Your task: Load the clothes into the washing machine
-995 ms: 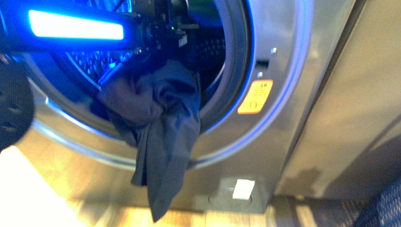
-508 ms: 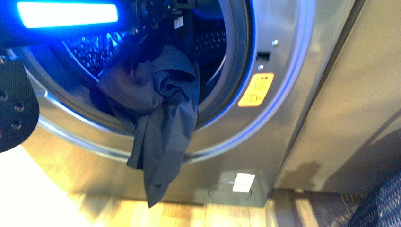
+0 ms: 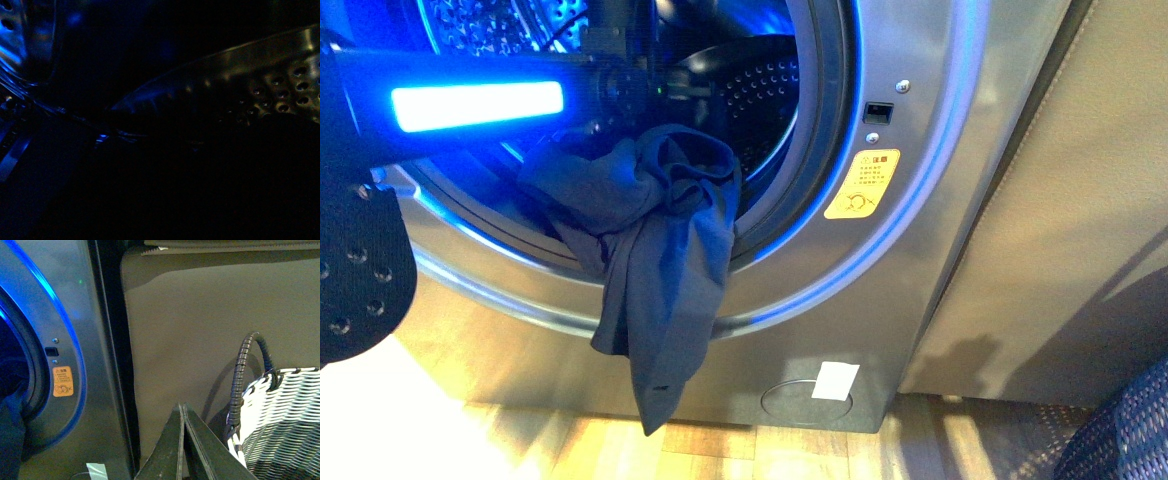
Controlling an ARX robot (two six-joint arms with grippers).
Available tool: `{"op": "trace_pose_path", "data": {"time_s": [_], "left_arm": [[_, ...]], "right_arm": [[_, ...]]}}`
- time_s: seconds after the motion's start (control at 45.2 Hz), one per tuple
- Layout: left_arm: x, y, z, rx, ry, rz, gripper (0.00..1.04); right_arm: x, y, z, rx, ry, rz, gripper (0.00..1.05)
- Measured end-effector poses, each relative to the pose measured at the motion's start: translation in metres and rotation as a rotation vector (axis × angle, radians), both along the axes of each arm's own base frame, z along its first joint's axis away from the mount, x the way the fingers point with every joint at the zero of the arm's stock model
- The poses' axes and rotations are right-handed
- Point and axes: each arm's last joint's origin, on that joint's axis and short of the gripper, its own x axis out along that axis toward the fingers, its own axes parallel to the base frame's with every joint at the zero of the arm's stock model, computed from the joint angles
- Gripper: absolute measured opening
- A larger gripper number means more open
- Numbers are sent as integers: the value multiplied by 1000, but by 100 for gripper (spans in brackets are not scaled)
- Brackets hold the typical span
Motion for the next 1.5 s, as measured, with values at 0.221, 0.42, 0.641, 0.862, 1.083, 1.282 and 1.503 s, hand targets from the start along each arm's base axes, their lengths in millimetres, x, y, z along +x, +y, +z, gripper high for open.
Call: {"op": "trace_pose_path", "data": {"time_s": [0.221, 0.42, 0.641, 0.862, 1.083, 1.282, 1.503], "left_arm": [[-25, 0, -5, 9, 15, -36, 100], [-57, -3, -4, 17, 34, -54, 98], [-91, -6, 1, 22, 20, -71, 98], [-130, 0, 17, 21, -26, -59, 98], [-170, -3, 27, 19, -40, -96, 98], [-212, 0, 40, -14, -39, -155, 98], [-257, 3, 57, -64, -41, -216, 98]], "right_arm": [[0, 0, 0, 0, 0, 0, 2], [0, 0, 0, 0, 0, 0, 2], [0, 0, 0, 0, 0, 0, 2], [0, 0, 0, 0, 0, 0, 2], [0, 0, 0, 0, 0, 0, 2], [0, 0, 0, 0, 0, 0, 2], [0, 0, 0, 0, 0, 0, 2]]}}
